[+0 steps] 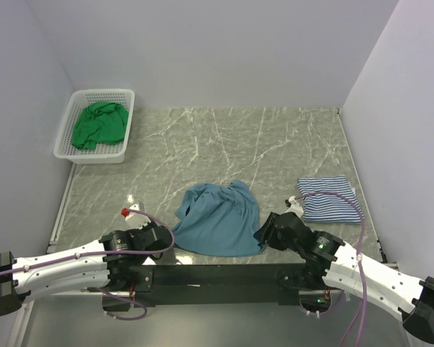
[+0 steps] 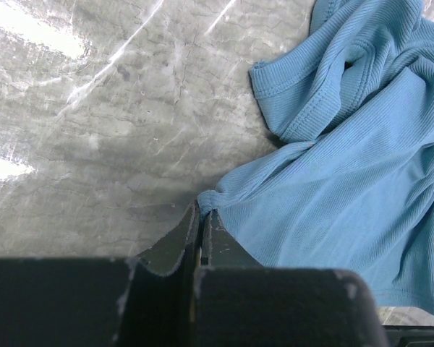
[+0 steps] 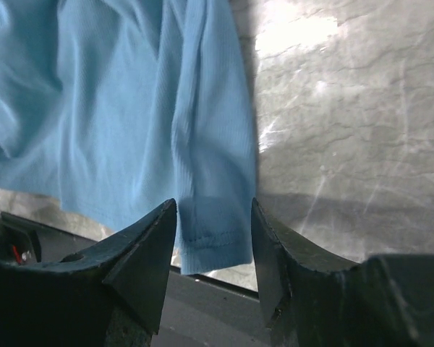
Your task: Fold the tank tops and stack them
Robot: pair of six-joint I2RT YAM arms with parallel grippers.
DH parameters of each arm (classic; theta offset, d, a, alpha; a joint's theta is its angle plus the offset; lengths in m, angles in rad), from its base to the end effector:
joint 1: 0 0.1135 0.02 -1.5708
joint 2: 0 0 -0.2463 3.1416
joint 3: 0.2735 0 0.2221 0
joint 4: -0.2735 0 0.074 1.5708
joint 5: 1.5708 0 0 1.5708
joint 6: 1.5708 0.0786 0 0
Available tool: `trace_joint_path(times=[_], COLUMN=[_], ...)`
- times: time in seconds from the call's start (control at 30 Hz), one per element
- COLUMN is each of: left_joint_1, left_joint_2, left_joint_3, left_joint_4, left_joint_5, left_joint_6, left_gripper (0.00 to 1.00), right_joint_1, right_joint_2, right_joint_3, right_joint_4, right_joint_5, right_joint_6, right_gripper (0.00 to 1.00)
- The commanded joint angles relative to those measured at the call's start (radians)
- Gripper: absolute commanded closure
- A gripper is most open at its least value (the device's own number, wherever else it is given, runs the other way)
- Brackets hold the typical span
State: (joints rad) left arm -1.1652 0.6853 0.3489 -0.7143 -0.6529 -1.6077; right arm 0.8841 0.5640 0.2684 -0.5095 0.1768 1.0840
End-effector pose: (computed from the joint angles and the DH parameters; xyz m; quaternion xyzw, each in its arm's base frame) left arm 0.0907 -0.0903 0.1370 -0.2813 0.8749 -0.1826 0.3493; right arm 0.0987 0.0986 0.1311 0.1250 0.9161 0.2645 0.2742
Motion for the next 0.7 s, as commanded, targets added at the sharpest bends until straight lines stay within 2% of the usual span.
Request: trace_joint_path(times=[0.0,0.27,0.53,0.57,0.6,0.67], left_joint_1=[0.004,0.004,0.006,0.006,0.006,0.006], left_joint_2=[0.005,0.013,0.011,0.011,0.011,0.011], left_joint_3=[0.032,0.035,0.032,0.032,0.032,0.032], left_joint_4=[-0.017,-0.02,-0.017,-0.016,-0.017,-0.019], left_joint_5=[-0.054,-0.053,-0.05,-0.05,-0.05,-0.05], left_joint_6=[-0.041,-0.04,-0.035,-0.034,-0.034,-0.035], left_gripper=[0.99,0.99,0.99,1.0,0.99,0.99], right_joint_1=[0.019,0.081,0.144,0.148,0.156,0.162], right_joint_2=[-0.03,0.068,0.139,0.143,0.152,0.163], right_joint_3=[0.008,0.084,0.124,0.129,0.137,0.14], right_joint_4=[0.023,-0.058,-0.096,-0.098,-0.103,-0.103], right_joint_5=[0.009,0.093,0.156,0.161,0.165,0.167], right_joint_6=[0.005,-0.009,0.008,0.01,0.01,0.011], right_gripper=[0.47,0.48,0.55,0.57,0.64,0.68])
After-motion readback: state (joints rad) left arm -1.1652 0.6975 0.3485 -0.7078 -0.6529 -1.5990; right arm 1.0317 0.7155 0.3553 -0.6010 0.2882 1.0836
